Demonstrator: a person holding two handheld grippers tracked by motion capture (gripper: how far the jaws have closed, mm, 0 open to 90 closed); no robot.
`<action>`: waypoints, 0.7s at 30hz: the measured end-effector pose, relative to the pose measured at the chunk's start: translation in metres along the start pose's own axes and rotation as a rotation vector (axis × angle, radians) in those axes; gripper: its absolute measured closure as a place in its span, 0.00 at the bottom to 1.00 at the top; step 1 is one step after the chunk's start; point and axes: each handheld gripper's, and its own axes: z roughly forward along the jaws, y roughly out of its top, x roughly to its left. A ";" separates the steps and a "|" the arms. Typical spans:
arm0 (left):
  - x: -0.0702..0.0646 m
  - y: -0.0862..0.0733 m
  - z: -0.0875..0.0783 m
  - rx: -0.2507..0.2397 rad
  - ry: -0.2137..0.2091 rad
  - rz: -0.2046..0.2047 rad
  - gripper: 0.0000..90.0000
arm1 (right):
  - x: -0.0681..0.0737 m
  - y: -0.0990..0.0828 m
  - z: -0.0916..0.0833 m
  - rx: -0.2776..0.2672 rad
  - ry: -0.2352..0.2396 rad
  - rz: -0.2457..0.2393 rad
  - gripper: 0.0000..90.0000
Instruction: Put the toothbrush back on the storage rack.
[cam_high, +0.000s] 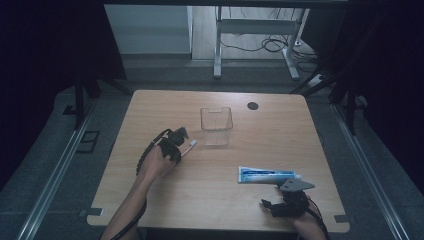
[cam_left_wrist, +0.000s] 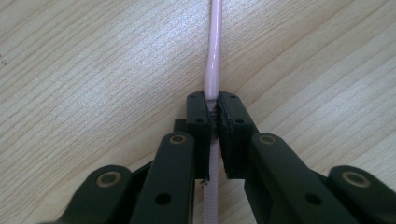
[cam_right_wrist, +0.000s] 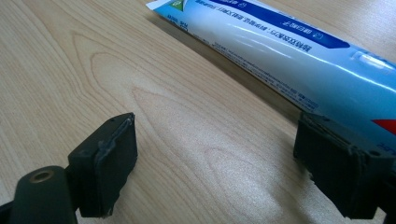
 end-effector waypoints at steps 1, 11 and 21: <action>0.000 0.000 0.000 -0.002 0.001 0.001 0.93 | 0.000 0.000 0.000 -0.001 0.000 -0.001 0.15; 0.004 -0.005 -0.008 -0.067 -0.012 -0.014 0.94 | 0.000 0.000 0.000 0.000 0.000 0.000 0.15; 0.017 -0.017 -0.030 -0.187 -0.036 -0.056 0.94 | 0.000 0.000 0.000 0.000 0.000 -0.001 0.15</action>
